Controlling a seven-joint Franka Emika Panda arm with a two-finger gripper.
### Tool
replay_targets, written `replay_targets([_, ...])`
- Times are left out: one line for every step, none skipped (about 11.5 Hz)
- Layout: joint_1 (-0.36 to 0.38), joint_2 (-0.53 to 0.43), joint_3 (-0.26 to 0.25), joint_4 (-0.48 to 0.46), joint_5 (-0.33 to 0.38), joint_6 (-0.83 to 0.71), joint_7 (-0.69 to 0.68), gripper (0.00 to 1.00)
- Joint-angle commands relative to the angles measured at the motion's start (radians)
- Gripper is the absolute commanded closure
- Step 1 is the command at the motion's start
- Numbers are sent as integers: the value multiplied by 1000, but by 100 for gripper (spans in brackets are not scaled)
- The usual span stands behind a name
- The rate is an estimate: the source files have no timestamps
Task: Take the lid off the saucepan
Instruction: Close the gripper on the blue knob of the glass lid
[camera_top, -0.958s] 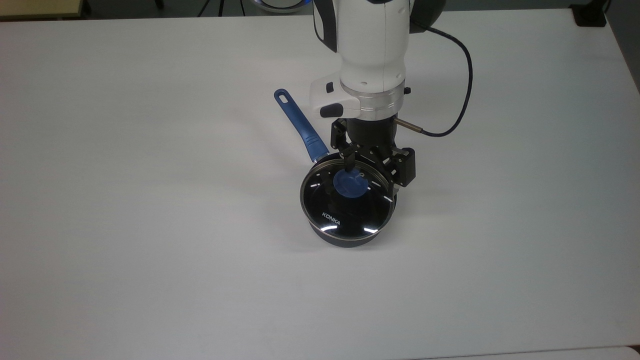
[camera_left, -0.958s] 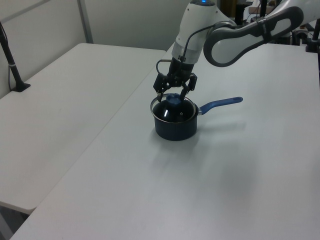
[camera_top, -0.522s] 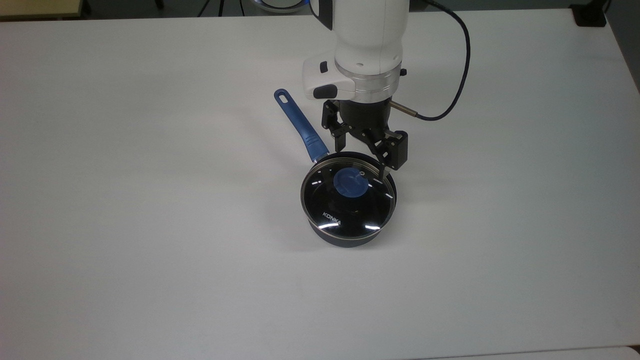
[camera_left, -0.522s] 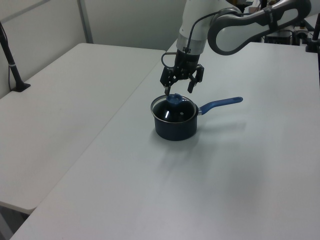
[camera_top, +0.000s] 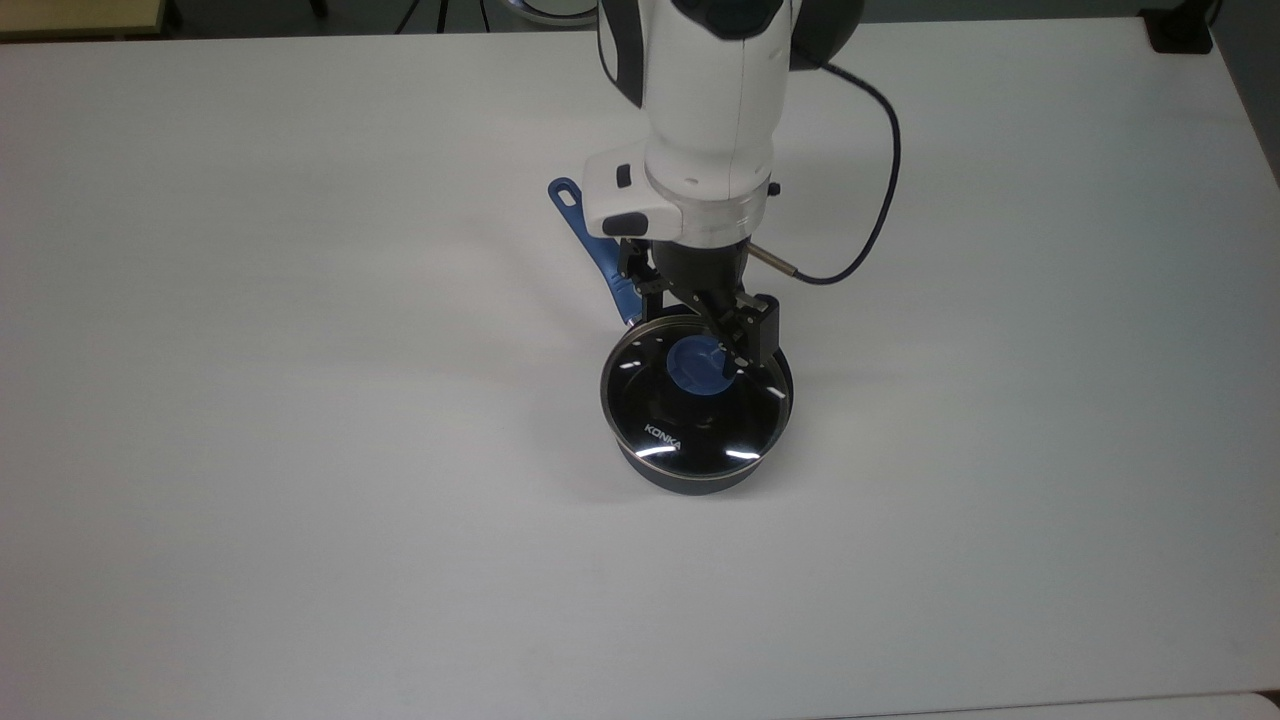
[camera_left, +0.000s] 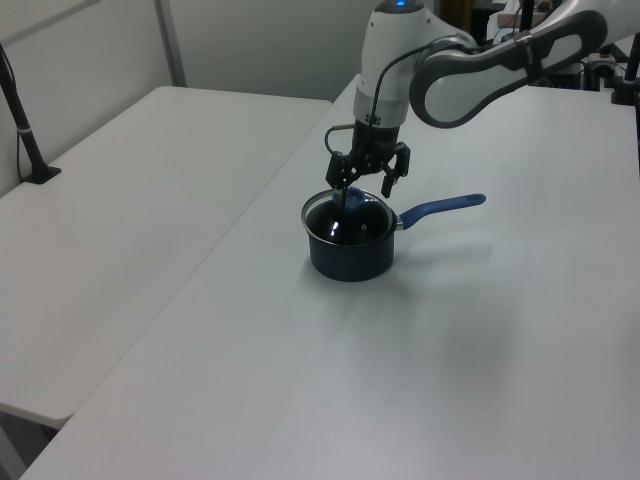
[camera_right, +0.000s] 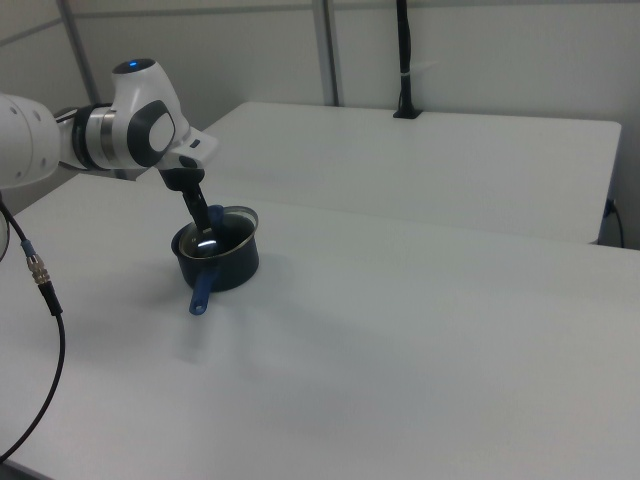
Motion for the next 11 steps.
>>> replay_targets([-4, 21, 1, 2, -53, 55, 76, 1])
replay_targets([-6, 26, 1, 2, -71, 56, 95, 3])
replay_targets([-6, 26, 1, 2, -76, 56, 95, 10])
replay_targets([-6, 26, 2, 2, -76, 56, 95, 18])
replay_targets([-7, 26, 2, 2, -76, 58, 95, 30])
replay_targets([-12, 24, 1, 2, -75, 64, 95, 47])
replay_targets([-16, 24, 2, 1, -73, 76, 95, 73])
replay_targets([-19, 24, 2, 1, -73, 76, 92, 93])
replay_targets([-21, 23, 2, 1, -68, 76, 90, 100])
replay_targets([-19, 20, 2, 1, -68, 76, 89, 100])
replay_targets([-19, 12, 2, 1, -71, 76, 87, 100])
